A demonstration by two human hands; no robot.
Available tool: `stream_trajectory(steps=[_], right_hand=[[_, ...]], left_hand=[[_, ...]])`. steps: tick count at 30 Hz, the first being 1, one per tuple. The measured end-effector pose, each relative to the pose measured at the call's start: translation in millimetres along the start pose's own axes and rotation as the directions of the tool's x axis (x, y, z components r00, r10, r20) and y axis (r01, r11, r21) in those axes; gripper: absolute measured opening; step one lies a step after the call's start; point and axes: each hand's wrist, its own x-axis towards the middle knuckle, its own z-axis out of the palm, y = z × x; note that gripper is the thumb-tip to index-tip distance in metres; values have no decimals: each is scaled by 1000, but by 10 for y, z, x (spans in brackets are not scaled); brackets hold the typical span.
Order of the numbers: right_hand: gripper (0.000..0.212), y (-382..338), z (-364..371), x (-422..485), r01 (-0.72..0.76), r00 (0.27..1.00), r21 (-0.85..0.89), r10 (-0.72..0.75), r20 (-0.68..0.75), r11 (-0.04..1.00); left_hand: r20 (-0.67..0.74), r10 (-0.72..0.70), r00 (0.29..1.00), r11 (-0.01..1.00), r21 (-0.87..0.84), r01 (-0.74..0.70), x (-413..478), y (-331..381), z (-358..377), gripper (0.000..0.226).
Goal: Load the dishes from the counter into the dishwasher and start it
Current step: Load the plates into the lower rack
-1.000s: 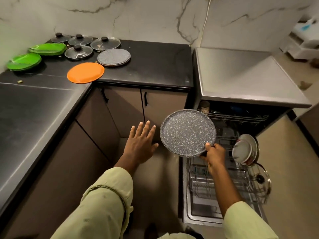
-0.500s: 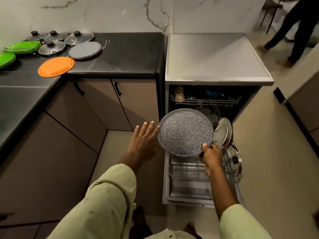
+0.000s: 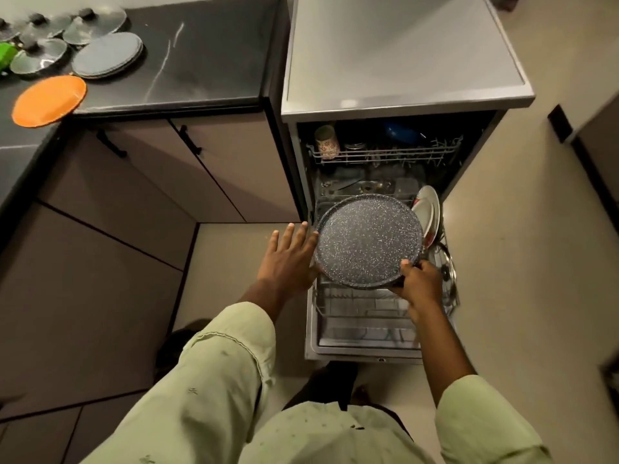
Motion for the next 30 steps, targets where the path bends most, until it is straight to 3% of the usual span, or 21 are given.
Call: stream_trajectory(steps=[6, 14, 18, 22, 30], right_hand=[[18, -181, -148, 352, -4, 999, -84, 2, -35, 996], [22, -69, -281, 1113, -51, 992, -293, 14, -127, 955], [23, 57, -360, 1747, -59, 983, -487, -33, -179, 871], [11, 123, -445, 2490, 20, 971, -671, -175, -164, 741], [17, 252, -285, 3674, 189, 921, -803, -386, -55, 565]], left_hand=[[49, 54, 997, 997, -49, -52, 640, 180, 68, 72], [216, 185, 959, 982, -64, -176, 1570, 305, 504, 70], [323, 238, 916, 971, -44, -237, 2162, 529, 1110, 69], [404, 266, 875, 963, -62, -264, 2767, 819, 1737, 68], [437, 263, 860, 962, -56, -266, 3742, 1359, 2643, 70]])
